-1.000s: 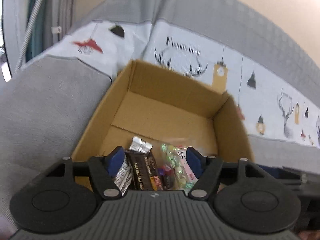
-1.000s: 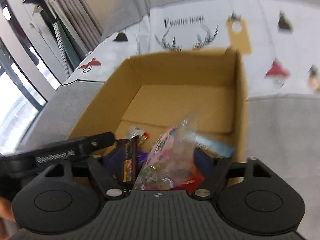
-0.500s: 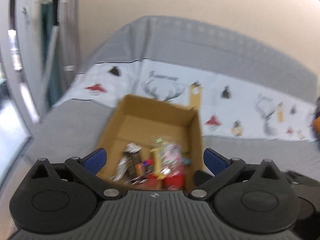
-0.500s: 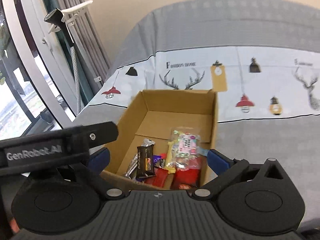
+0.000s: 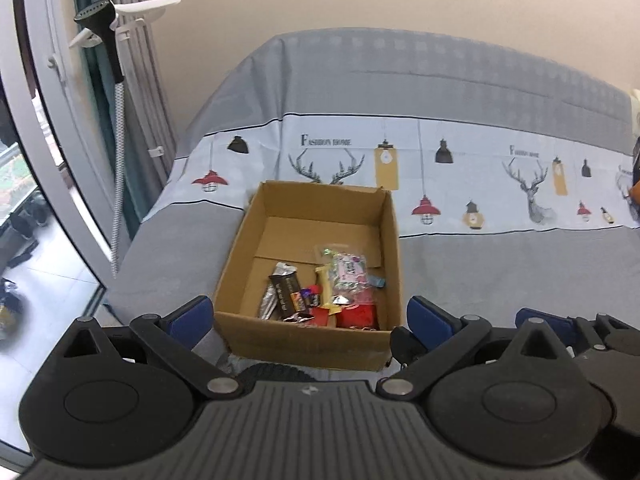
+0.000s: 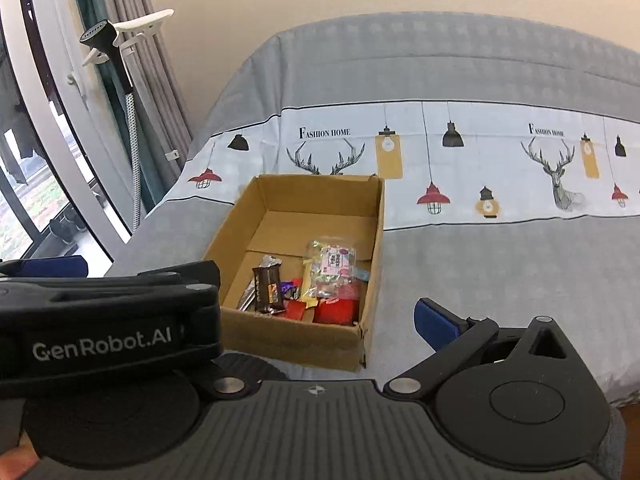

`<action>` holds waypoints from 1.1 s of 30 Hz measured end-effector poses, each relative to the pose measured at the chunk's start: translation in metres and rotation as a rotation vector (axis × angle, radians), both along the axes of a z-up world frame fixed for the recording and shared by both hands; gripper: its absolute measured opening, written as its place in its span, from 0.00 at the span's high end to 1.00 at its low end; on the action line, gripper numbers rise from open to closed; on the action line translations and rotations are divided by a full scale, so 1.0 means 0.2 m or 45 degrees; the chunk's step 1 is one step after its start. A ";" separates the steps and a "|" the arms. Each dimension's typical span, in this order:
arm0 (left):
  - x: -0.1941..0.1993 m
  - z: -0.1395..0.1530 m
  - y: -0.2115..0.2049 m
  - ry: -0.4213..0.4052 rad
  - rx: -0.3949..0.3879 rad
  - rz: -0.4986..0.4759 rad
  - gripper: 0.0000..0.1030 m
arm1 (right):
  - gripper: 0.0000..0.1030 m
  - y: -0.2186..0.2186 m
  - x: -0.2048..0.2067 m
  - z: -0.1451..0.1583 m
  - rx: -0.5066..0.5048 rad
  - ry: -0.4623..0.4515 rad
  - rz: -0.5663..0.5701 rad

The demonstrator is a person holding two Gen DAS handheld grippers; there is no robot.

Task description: Organize snacks

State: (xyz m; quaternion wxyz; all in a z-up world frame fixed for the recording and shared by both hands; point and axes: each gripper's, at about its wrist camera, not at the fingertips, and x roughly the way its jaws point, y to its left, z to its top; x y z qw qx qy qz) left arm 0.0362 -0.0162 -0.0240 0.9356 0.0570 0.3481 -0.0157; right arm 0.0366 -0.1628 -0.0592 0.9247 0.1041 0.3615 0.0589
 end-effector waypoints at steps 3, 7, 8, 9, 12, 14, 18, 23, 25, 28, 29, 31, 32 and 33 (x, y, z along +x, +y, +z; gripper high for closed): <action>0.00 0.00 0.02 0.016 0.004 0.037 0.00 | 0.01 0.00 0.00 0.00 0.002 0.002 0.011; 0.00 0.00 0.04 0.039 -0.005 0.046 0.00 | 0.01 0.02 0.00 0.00 -0.006 0.015 0.014; 0.00 0.00 0.05 0.043 -0.009 0.047 0.00 | 0.01 0.02 0.00 0.00 -0.010 0.020 0.015; 0.00 0.00 0.05 0.045 -0.013 0.046 0.00 | 0.01 0.03 -0.01 0.01 -0.013 0.024 0.016; -0.01 0.00 0.06 0.045 -0.015 0.051 0.00 | 0.01 0.04 -0.01 0.01 -0.022 0.027 0.018; -0.01 0.00 0.06 0.045 -0.005 0.061 0.00 | 0.01 0.04 -0.02 0.01 -0.021 0.027 0.024; -0.01 0.00 0.05 0.045 0.025 0.057 0.00 | 0.01 0.05 -0.01 0.01 -0.018 0.036 0.027; 0.00 -0.01 0.07 0.046 0.024 0.061 0.00 | 0.01 0.04 -0.01 0.00 -0.026 0.038 0.029; 0.00 -0.01 0.06 0.048 0.026 0.063 0.00 | 0.01 0.04 -0.01 0.00 -0.024 0.039 0.030; 0.00 -0.01 0.06 0.059 0.026 0.065 0.00 | 0.01 0.05 -0.01 0.00 -0.025 0.044 0.032; 0.00 -0.02 0.06 0.063 0.026 0.066 0.00 | 0.01 0.05 -0.01 0.00 -0.025 0.049 0.034; 0.00 -0.02 0.06 0.069 0.027 0.065 0.00 | 0.01 0.05 0.00 -0.01 -0.024 0.057 0.037; 0.00 -0.02 0.06 0.069 0.028 0.065 0.00 | 0.01 0.04 0.00 -0.01 -0.023 0.060 0.040; 0.00 -0.02 0.06 0.068 0.028 0.065 0.00 | 0.01 0.04 0.00 -0.01 -0.023 0.061 0.040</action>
